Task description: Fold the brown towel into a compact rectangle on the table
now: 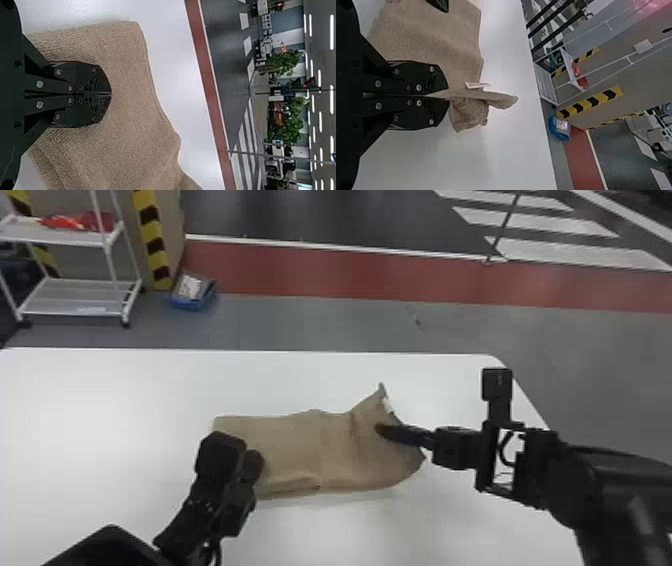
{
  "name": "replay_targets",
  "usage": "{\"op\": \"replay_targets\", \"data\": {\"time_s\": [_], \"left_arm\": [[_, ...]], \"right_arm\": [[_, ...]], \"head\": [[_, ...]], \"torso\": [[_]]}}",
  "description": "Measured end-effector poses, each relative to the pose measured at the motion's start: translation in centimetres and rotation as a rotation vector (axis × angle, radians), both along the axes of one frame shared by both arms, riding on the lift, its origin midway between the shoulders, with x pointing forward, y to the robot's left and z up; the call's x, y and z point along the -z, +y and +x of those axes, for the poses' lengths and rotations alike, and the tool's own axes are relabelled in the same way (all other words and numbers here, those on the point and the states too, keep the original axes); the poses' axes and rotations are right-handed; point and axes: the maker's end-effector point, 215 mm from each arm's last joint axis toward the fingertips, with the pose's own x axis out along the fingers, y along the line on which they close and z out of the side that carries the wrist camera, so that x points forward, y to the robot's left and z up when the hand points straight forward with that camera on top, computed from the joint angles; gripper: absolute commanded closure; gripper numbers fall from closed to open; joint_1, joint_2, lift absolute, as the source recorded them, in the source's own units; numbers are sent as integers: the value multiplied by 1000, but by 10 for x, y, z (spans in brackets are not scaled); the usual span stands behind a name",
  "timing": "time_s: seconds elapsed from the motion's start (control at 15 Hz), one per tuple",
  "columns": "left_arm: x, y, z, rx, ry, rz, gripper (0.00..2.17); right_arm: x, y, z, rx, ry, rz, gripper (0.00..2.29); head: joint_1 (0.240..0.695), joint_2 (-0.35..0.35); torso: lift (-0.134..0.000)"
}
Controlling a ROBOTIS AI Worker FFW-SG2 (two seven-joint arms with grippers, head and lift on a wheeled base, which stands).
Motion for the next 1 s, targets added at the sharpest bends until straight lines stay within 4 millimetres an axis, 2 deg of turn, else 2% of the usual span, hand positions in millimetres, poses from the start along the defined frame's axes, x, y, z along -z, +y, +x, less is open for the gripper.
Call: {"op": "replay_targets", "data": {"time_s": [0.2,0.33,0.47,0.6,0.67,0.8,0.93,1.0], "left_arm": [[-2,-11,-8,16,2,-13,2118],[-20,-16,-14,20,-21,-42,2118],[-42,-8,-15,9,-51,-71,2115],[-50,10,-14,-14,-62,-74,2118],[-46,16,-15,-18,-56,-68,2121],[-24,25,-21,-15,-18,-49,2121],[-3,29,-27,-11,18,-36,2121],[1,28,-30,-6,24,-40,2121]], "right_arm": [[-14,18,-5,-19,-22,23,1325],[-14,19,-7,-15,-21,33,1325],[-12,16,-10,-5,-16,44,1325],[-10,6,-13,15,-9,53,1325],[-10,0,-15,25,-8,59,1325],[-12,-11,-17,43,-9,76,1325],[-17,-13,-18,48,-17,89,1325],[-21,-10,-19,44,-26,94,1325]], "head": [[695,-169],[695,-174],[695,-173],[695,-166],[695,-162],[695,-166],[695,-166],[695,-165]], "torso": [[-125],[-125],[-125],[-125],[-125],[-125],[-125],[-125]]}}
